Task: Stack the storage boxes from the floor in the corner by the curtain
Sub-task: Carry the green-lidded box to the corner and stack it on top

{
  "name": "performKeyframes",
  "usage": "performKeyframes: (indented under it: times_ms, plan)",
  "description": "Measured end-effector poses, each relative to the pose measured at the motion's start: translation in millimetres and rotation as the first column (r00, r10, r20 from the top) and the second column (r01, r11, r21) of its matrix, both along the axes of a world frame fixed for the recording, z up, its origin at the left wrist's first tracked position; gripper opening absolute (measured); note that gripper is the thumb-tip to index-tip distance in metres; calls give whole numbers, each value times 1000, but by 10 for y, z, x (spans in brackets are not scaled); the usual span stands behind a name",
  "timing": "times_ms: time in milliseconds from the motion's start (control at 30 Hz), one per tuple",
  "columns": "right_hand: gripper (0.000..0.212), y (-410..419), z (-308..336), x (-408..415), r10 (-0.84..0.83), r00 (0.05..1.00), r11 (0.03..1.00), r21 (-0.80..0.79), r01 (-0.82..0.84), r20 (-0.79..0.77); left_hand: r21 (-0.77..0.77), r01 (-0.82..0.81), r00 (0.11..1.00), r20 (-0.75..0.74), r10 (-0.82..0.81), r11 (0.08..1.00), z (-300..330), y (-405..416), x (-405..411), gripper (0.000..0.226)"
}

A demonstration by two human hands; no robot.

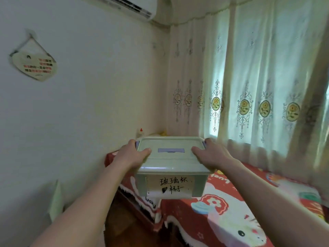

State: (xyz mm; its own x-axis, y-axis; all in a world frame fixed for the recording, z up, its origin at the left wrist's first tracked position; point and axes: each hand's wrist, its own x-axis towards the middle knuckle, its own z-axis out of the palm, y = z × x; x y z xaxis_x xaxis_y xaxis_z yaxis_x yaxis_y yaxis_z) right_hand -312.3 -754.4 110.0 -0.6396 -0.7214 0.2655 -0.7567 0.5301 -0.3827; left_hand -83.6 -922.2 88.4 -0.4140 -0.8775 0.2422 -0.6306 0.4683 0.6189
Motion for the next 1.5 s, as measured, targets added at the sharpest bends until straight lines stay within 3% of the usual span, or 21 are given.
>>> performKeyframes:
  times_ms: [267, 367, 767, 1033, 1300, 1500]
  plan:
    - [79, 1210, -53, -640, -244, 969, 970, -10, 244, 26, 18, 258, 966, 13, -259, 966, -11, 697, -1106, 71]
    - [77, 1703, -44, -895, -330, 943, 943, -32, 331, 36, -1, 342, 939, 30, -342, 940, 1, 1031, -1553, 78]
    - [74, 3890, -18, -1864, -598, 800, 801, -5, 599, 59, 15, 643, 766, -22, -642, 766, 67, 2873, -3212, 77]
    - [75, 5281, -48, -2200, -757, 649, 651, -1, 759, 76, -39, 756, 654, 29, -756, 653, 24, 4150, -4101, 75]
    - [77, 6693, -91, -2228, -858, 495, 497, -22, 867, 139, -18, 878, 478, -9, -878, 479, -69, 5556, -4755, 80]
    - [73, 7444, -157, -2146, -937, 347, 347, -10, 938, 37, -22, 931, 365, 26, -931, 364, -169, 6371, -5069, 79]
